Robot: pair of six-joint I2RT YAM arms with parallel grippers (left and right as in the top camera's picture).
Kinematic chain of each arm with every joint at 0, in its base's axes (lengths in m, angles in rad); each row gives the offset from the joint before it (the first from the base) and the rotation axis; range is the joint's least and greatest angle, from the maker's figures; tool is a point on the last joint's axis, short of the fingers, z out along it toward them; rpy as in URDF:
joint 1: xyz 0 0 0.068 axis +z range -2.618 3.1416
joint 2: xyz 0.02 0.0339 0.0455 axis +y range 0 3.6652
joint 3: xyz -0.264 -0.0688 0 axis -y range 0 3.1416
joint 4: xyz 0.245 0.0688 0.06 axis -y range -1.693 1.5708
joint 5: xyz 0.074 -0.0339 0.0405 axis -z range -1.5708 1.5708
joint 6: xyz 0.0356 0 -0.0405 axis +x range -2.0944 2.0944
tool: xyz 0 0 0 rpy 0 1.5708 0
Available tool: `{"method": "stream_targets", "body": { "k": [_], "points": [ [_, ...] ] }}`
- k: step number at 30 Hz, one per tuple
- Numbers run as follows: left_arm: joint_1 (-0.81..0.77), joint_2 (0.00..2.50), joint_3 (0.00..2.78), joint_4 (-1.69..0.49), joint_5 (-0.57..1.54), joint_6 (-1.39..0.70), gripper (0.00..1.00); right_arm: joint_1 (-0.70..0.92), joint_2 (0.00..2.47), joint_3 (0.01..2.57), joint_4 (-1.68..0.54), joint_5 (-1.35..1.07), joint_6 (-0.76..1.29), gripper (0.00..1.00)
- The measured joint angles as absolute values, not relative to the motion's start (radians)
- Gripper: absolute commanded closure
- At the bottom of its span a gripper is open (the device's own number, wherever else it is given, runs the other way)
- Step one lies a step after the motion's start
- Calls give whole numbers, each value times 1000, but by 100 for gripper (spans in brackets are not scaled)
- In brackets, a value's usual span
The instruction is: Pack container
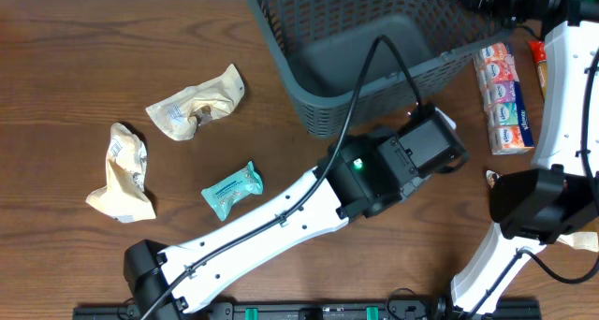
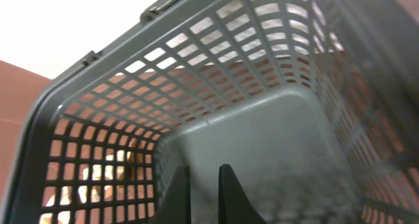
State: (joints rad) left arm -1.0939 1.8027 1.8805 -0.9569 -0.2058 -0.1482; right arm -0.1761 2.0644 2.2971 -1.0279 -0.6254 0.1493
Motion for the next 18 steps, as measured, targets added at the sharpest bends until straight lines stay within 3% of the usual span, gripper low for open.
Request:
{"method": "stream_targets", "body": {
  "k": [18],
  "points": [
    [-1022, 1803, 1839, -936, -239, -148, 94, -106, 2066, 2297, -1114, -360, 69, 99]
  ]
}}
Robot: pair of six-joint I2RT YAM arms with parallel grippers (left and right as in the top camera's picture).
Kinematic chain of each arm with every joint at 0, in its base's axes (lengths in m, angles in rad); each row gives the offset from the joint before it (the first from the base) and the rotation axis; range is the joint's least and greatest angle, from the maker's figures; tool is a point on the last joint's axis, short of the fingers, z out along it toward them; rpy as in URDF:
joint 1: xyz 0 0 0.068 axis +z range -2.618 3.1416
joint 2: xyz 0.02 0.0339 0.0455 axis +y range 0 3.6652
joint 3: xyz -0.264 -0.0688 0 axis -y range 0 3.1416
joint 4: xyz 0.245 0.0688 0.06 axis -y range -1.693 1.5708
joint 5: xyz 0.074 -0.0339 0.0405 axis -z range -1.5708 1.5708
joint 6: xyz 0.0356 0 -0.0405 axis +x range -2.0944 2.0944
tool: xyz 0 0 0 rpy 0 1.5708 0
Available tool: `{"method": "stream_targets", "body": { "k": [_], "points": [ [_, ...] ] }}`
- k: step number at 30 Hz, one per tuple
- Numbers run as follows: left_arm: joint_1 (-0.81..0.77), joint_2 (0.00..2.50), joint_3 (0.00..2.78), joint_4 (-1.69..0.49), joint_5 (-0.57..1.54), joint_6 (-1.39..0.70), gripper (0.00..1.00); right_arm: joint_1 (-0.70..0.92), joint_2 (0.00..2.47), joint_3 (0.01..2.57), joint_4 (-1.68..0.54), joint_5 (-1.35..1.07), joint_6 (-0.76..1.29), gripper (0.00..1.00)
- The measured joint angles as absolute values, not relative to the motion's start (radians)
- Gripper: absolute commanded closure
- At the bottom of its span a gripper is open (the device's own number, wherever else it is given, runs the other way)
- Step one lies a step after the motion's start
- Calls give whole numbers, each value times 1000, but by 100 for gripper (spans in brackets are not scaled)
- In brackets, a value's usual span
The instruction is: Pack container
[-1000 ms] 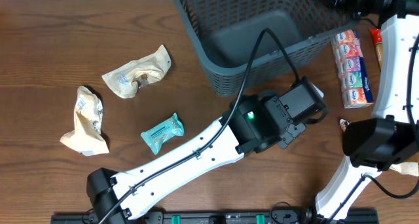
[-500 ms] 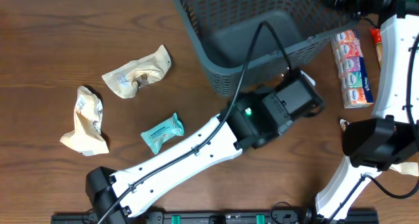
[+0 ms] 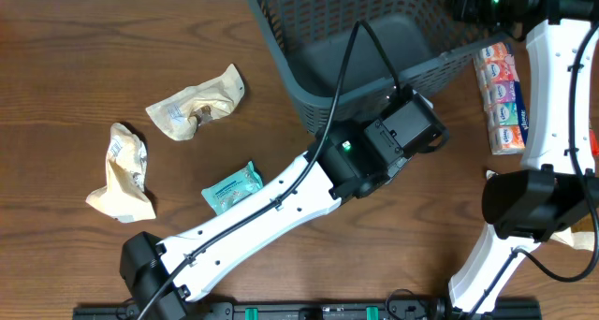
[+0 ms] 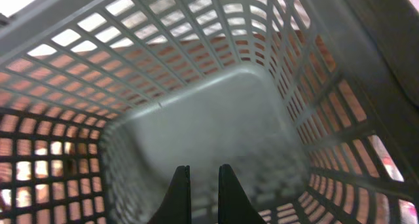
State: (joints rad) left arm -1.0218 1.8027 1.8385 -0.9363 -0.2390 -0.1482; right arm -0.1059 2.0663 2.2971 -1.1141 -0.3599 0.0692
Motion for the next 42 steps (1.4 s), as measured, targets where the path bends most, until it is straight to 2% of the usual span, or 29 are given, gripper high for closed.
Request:
{"method": "stream_targets", "body": {
  "k": [14, 26, 42],
  "points": [
    [-1014, 1888, 1839, -933, -239, -146, 94, -106, 2138, 2297, -1181, -282, 0, 99],
    [-889, 1889, 1839, -934, -233, -126, 94, -105, 2138, 2297, -1189, -272, -23, 99],
    [-847, 1889, 1839, -889, -231, -64, 94, -105, 2138, 2297, -1222, -253, -37, 99]
  ]
}}
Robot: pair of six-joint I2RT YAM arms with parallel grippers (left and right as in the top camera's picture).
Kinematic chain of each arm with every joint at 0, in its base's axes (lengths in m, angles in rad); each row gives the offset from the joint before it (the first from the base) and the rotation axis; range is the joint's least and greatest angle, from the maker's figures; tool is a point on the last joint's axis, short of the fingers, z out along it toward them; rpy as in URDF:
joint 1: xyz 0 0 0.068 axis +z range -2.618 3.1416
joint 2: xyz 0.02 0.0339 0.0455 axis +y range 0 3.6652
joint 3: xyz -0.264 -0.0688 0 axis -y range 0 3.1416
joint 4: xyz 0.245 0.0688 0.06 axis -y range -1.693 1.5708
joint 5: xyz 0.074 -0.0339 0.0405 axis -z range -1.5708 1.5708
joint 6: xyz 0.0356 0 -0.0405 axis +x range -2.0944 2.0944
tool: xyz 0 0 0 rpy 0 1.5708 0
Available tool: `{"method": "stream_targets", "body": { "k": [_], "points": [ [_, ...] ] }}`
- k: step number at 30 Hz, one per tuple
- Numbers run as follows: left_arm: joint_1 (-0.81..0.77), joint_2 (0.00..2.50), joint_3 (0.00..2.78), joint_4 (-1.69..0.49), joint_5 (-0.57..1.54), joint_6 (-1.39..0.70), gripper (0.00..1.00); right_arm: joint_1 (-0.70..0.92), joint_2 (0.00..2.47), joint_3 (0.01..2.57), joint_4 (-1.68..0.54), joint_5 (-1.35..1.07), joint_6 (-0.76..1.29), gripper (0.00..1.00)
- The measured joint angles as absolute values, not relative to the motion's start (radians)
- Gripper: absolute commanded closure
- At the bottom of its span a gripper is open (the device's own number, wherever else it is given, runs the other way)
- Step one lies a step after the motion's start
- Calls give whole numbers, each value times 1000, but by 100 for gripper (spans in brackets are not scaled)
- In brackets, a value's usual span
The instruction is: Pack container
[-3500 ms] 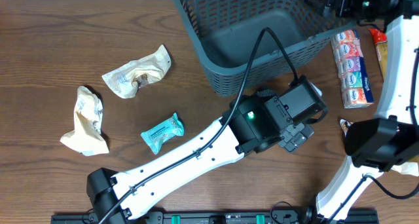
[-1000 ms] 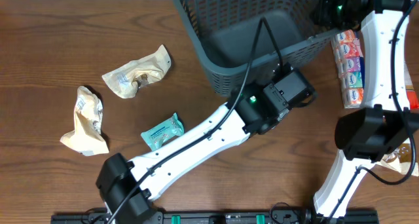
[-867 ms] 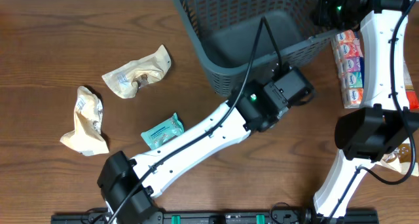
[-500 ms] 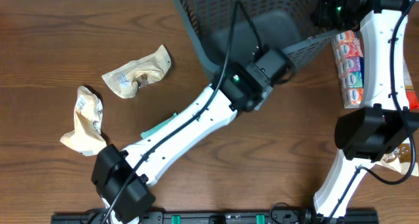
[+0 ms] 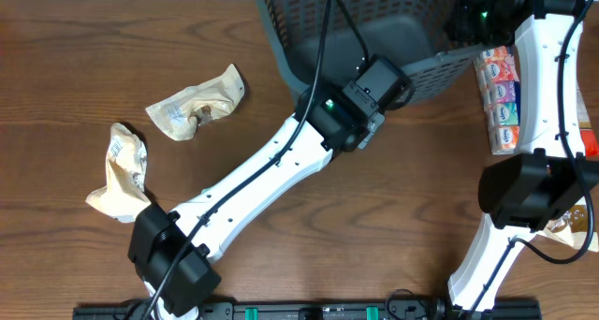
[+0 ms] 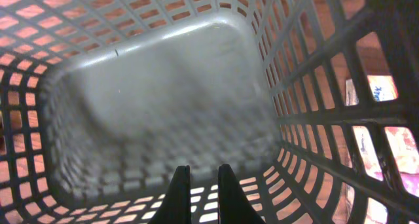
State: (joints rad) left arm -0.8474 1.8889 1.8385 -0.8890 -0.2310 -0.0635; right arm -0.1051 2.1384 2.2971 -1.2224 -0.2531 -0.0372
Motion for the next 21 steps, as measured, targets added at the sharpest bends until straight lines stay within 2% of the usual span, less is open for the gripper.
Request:
{"method": "stream_targets", "body": {
  "k": [21],
  "points": [
    [-714, 1889, 1839, -828, -224, 0, 94, -106, 2136, 2305, -1319, -217, -60, 99]
  ]
}}
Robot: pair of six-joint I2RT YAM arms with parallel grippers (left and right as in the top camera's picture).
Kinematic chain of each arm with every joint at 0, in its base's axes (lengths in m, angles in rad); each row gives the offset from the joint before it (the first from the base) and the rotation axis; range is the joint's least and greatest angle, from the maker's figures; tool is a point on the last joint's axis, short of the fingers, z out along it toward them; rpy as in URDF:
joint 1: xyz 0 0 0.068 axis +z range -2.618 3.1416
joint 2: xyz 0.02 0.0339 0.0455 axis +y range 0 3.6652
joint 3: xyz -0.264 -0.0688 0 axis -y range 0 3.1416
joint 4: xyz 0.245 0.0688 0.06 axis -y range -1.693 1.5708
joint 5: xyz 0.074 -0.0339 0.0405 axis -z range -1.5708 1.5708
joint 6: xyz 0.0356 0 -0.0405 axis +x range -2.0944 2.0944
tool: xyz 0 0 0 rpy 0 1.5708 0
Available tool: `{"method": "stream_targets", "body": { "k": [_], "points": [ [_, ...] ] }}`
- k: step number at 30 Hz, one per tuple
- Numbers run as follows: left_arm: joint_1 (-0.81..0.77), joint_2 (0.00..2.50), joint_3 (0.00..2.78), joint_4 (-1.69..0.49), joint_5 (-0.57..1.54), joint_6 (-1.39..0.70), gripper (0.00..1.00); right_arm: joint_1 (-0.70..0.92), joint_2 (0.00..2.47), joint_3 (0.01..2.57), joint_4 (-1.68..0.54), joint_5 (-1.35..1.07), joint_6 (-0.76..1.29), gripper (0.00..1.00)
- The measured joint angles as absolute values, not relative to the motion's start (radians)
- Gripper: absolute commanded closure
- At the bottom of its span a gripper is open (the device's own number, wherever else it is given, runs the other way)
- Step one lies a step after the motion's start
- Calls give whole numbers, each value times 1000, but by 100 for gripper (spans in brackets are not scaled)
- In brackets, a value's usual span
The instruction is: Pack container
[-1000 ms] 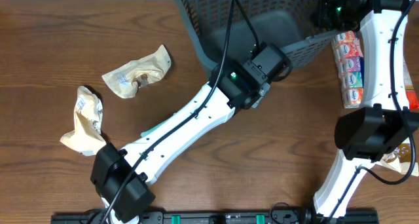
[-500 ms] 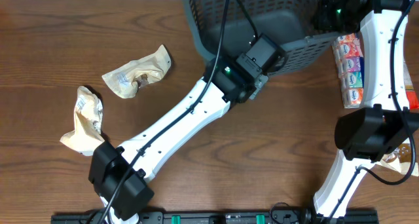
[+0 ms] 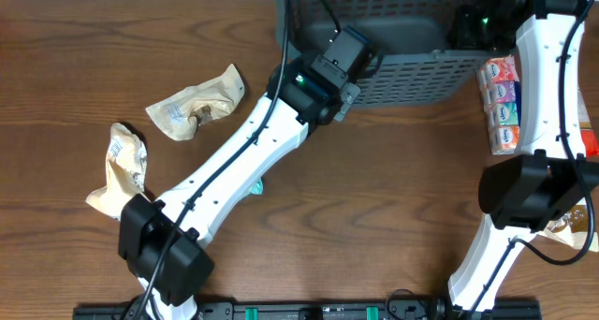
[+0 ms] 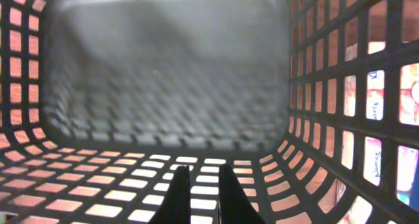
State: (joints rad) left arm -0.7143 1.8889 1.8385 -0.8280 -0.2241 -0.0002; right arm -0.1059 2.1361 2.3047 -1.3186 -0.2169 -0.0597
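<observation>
The grey mesh basket (image 3: 412, 72) lies tipped at the table's far edge, its floor and one side wall facing the overhead camera. My right gripper (image 3: 473, 21) is at its right rim. In the right wrist view that gripper (image 4: 203, 175) looks into the bare basket floor (image 4: 163, 60), its fingers (image 4: 180, 198) close together over the mesh wall, shut on the basket. My left gripper (image 3: 348, 50) presses against the basket's left side; its jaws are hidden under the wrist. Two crumpled tan bags (image 3: 192, 105) (image 3: 122, 175) lie at the left.
A teal packet (image 3: 257, 184) peeks out from under the left arm. A strip of colourful tissue packs (image 3: 505, 105) lies right of the basket, seen through the mesh as tissue packs (image 4: 376, 119). Another tan wrapper (image 3: 573, 228) sits at the right edge.
The basket has shifted left and farther back and tipped more, showing its side wall from above. My left gripper has moved up and left with it. The right gripper stays at the rim.
At first the basket stood angled at the back with my left gripper near its front right corner. The left gripper then stood against the front wall, later at the front left rim. The basket has turned square and tipped, with the right gripper on its rim throughout.
</observation>
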Motion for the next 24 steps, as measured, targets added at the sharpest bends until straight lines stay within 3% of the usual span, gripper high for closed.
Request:
{"method": "stream_targets", "body": {
  "k": [11, 15, 19, 24],
  "points": [
    [-703, 1889, 1839, -804, -224, 1, 94, -106, 2135, 2305, -1335, -209, -58, 98],
    [-703, 1889, 1839, -804, -224, 3, 76, -106, 2135, 2305, -1330, -207, -59, 67],
    [-701, 1889, 1839, -804, -224, 3, 71, -106, 2135, 2305, -1319, -214, -67, 52],
    [-701, 1889, 1839, -804, -224, 4, 70, -107, 2135, 2305, -1301, -259, -80, 43]
  ]
}}
